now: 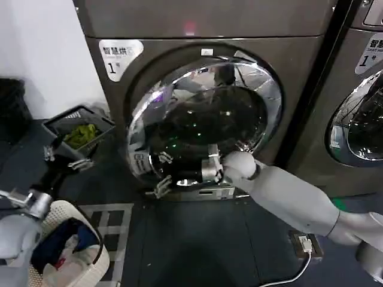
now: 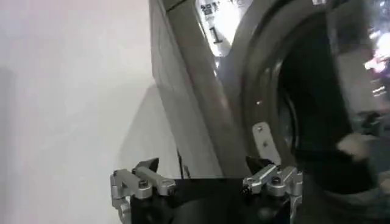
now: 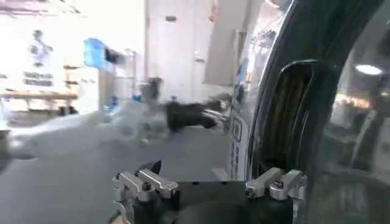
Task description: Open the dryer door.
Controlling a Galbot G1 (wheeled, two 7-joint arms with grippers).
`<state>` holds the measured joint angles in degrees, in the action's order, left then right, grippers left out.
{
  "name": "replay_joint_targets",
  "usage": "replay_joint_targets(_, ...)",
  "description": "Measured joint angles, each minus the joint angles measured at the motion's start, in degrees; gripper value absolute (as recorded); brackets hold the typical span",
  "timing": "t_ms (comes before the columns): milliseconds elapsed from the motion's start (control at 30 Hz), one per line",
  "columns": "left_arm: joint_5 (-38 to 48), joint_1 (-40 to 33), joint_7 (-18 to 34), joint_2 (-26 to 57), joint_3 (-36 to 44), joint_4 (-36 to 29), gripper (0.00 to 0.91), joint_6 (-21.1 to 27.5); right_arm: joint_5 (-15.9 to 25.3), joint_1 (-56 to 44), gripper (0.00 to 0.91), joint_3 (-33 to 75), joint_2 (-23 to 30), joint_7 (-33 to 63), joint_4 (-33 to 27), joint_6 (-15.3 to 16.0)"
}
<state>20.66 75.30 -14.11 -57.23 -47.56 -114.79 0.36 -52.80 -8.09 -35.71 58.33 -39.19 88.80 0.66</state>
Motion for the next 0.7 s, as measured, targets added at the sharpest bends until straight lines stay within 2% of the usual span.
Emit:
replay_joint_targets(433, -0.76, -3.74, -2.16, 3.60, 2.20, 7.30, 0.907, -3.54, -4.80, 0.99, 0.907, -0.40, -4.74, -13.62, 2.57, -2.06)
replay_joint_targets(700, -0.90, -2.68, -3.57, 4.37, 3.41, 6.67, 0.907, -5.20, -5.80, 1.89, 0.907, -1.44, -8.74, -20.25, 4.80, -2.85)
